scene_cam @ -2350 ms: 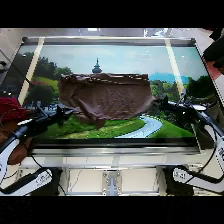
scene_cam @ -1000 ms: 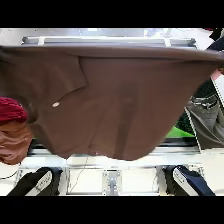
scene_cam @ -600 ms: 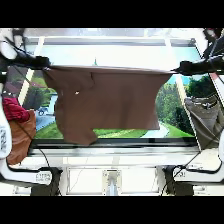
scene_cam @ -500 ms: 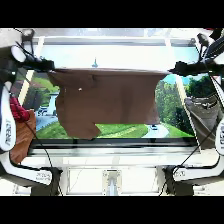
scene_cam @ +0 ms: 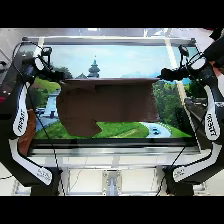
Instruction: Fold the shirts.
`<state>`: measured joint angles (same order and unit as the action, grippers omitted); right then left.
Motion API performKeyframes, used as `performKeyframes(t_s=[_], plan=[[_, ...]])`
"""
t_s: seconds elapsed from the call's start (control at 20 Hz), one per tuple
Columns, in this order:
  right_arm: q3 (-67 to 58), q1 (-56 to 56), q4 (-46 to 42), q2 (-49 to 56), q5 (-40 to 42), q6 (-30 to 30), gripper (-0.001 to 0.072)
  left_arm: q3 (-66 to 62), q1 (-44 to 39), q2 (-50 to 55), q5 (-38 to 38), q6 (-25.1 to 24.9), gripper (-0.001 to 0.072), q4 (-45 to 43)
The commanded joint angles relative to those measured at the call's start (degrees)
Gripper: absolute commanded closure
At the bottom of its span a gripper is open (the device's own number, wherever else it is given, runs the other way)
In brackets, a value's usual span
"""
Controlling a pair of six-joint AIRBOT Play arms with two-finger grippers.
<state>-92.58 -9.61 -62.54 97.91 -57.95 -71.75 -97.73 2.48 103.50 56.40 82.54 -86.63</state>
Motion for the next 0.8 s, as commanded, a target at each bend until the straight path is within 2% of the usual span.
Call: performKeyframes(t_s=[0.0, 0.45, 0.55, 0.6, 0.65, 0.7, 0.75], plan=[[0.7, 0.5, -0.9, 2.4, 0.1, -0.9, 0.07, 0.4, -0.2, 2.4, 1.3, 0.2, 0.069, 0.2], [3.7, 0.5, -0.2, 7.9, 0.5, -1.3, 0.0698, 0.9, -0.2, 5.6, 3.4, 0.3, 0.069, 0.3], [3.7, 0.5, 0.9, 8.0, 0.2, -1.3, 0.0686, 0.9, -0.3, 5.6, 3.8, 2.8, 0.0689, 0.4], [3.7, 0.5, 2.3, 8.0, -0.5, -1.3, 0.0629, 0.9, -0.3, 5.5, 4.4, 4.6, 0.0602, 1.4], [3.2, 0.5, 4.0, 7.9, -2.8, -1.3, 0.0468, 0.9, -0.2, 5.2, 5.4, 4.7, 0.0315, 3.0], [2.0, 0.5, 4.4, 7.8, -7.1, -1.3, 0.0365, 0.9, -0.2, 4.2, 6.4, 4.7, 0.0136, 4.3], [0.5, 0.5, 3.9, 7.2, -11.8, -1.3, 0.037, 0.9, -0.1, 2.5, 7.1, 4.7, 0.0139, 4.3]])
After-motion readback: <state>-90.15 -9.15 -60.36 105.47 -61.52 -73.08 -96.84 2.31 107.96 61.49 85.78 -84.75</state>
